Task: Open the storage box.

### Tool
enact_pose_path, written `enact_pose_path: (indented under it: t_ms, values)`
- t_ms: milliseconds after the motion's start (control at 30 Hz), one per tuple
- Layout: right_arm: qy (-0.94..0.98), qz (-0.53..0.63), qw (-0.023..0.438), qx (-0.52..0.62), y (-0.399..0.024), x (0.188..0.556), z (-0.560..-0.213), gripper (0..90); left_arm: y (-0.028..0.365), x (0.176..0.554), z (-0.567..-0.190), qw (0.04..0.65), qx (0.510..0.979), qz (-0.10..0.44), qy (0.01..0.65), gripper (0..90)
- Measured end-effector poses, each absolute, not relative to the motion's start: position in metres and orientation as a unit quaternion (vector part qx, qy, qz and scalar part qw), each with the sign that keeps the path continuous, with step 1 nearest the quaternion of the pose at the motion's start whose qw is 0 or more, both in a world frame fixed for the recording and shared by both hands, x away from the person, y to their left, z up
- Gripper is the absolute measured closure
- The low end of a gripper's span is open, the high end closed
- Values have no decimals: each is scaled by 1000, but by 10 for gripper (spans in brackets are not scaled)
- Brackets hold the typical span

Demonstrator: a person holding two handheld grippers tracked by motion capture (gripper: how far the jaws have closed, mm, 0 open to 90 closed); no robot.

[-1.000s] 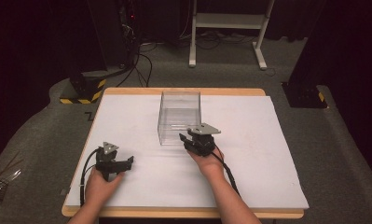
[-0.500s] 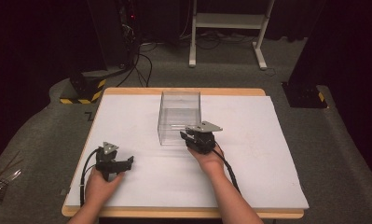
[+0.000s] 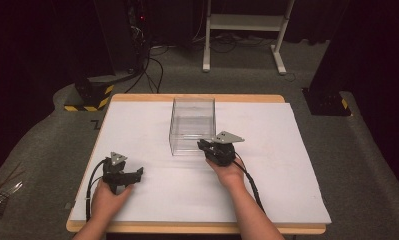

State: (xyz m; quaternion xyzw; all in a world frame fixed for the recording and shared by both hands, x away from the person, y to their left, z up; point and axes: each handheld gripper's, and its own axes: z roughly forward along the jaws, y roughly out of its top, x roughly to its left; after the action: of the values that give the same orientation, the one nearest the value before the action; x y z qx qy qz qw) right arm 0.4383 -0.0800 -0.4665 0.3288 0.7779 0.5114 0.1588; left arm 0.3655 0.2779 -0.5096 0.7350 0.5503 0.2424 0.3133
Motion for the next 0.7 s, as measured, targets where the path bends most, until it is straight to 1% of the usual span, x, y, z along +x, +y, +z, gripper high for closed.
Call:
enact_pose_path:
  t_ms: [167, 200, 300, 367, 400, 533, 700]
  values:
    - [776, 515, 159, 328, -84, 438, -468, 842, 278, 366, -510, 314, 734, 243, 551, 111]
    - [776, 515, 158, 328, -84, 438, -468, 838, 278, 366, -510, 313, 735, 243, 550, 111]
    - [775, 519, 152, 327, -83, 440, -469, 761, 278, 366, -510, 313, 735, 243, 550, 110]
    - [775, 520, 150, 325, -83, 441, -470, 755, 278, 366, -510, 313, 735, 243, 550, 111]
    - [776, 520, 148, 325, -80, 442, -470, 739, 278, 366, -510, 313, 735, 243, 550, 110]
    - [774, 524, 152, 322, -76, 443, -470, 733, 278, 366, -510, 313, 735, 243, 550, 111]
    - [772, 531, 143, 320, -76, 445, -470, 744, 278, 366, -510, 314, 734, 243, 551, 111]
